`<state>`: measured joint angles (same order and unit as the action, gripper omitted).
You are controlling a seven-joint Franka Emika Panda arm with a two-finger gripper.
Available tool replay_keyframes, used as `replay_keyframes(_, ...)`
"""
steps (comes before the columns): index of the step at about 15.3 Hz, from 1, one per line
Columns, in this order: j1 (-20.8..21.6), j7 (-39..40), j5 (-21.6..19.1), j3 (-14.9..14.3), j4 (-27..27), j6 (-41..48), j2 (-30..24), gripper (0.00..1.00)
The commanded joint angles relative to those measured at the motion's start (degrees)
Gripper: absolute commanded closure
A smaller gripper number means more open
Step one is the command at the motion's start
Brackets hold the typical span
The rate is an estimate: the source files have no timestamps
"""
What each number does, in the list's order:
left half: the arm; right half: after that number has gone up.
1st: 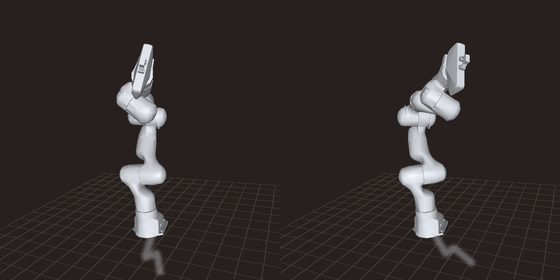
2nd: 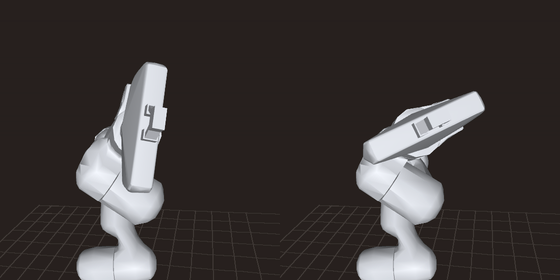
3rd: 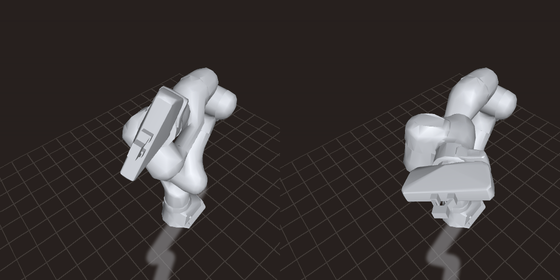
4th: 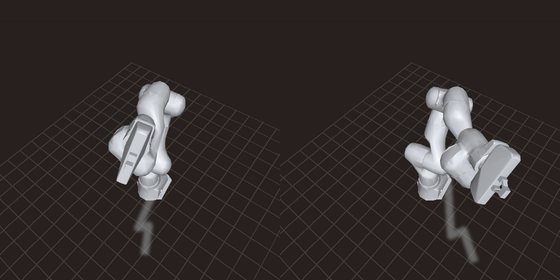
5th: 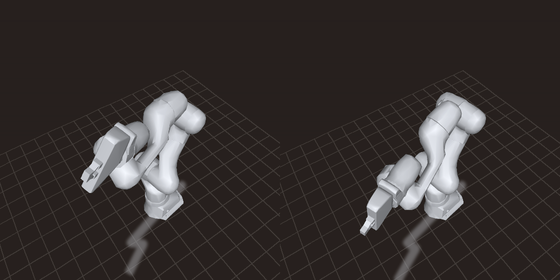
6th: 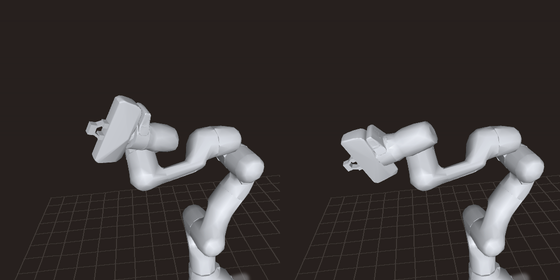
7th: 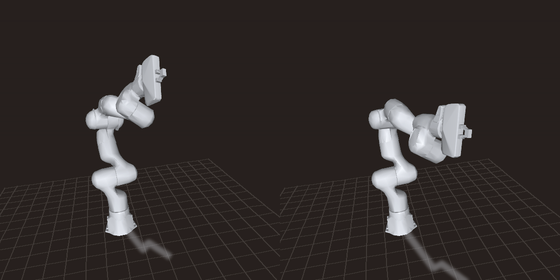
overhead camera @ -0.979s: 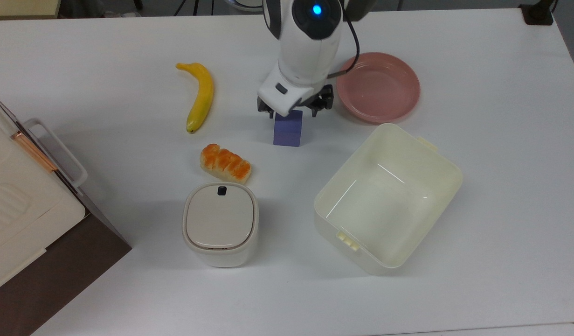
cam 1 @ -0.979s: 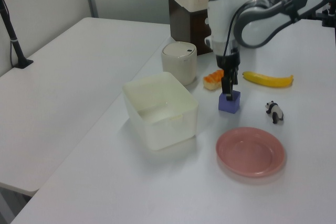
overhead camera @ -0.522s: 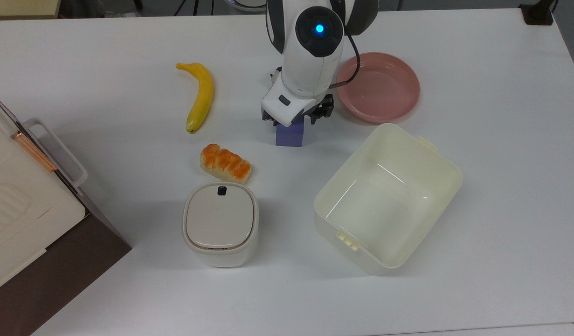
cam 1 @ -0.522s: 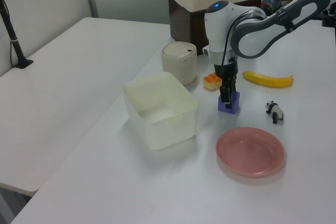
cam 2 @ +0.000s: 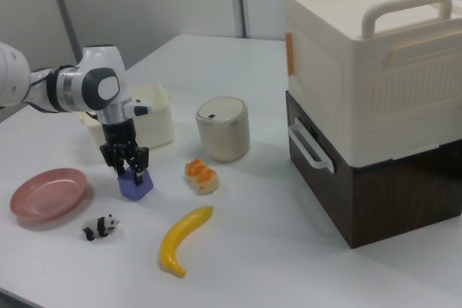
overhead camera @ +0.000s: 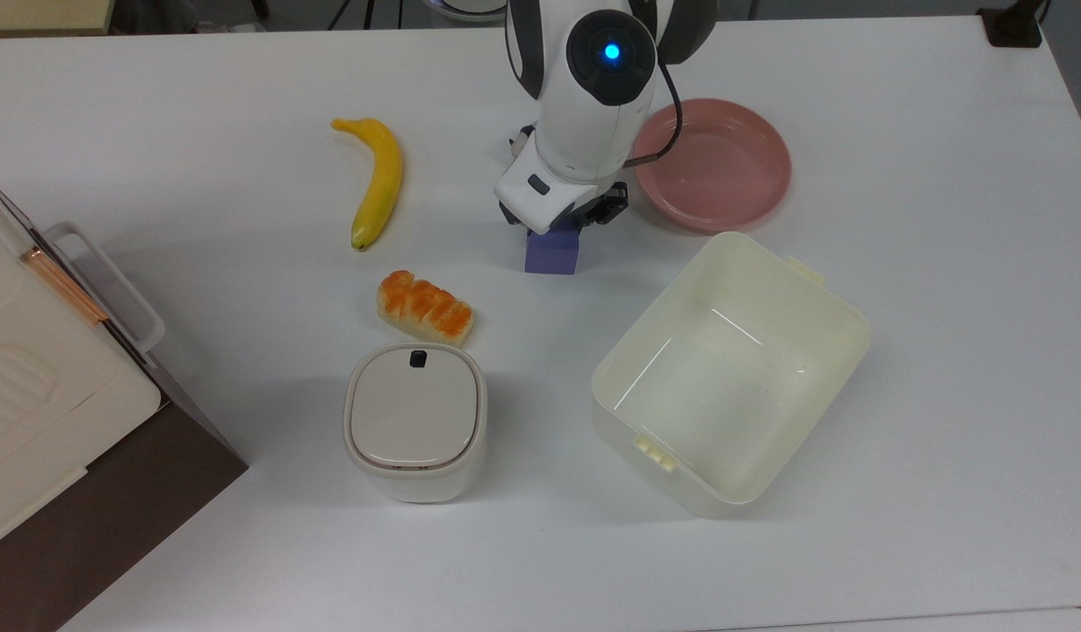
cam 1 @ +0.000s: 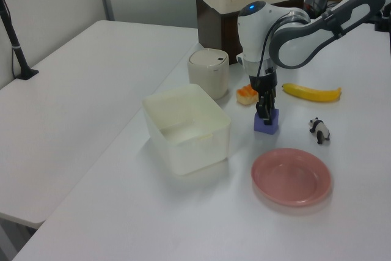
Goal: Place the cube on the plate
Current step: 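Carry the cube over the pink plate and lower it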
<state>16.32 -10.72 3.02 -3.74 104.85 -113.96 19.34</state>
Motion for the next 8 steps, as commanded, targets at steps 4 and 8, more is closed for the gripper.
replay_keyframes(4, 2.22, -1.67, 1.72, 6.8, 0.79, 8.32, -7.12, 0.82)
replay_keyframes(8, 8.27, -2.72, 1.81, 7.87, 1.05, 8.5, -6.95, 0.82)
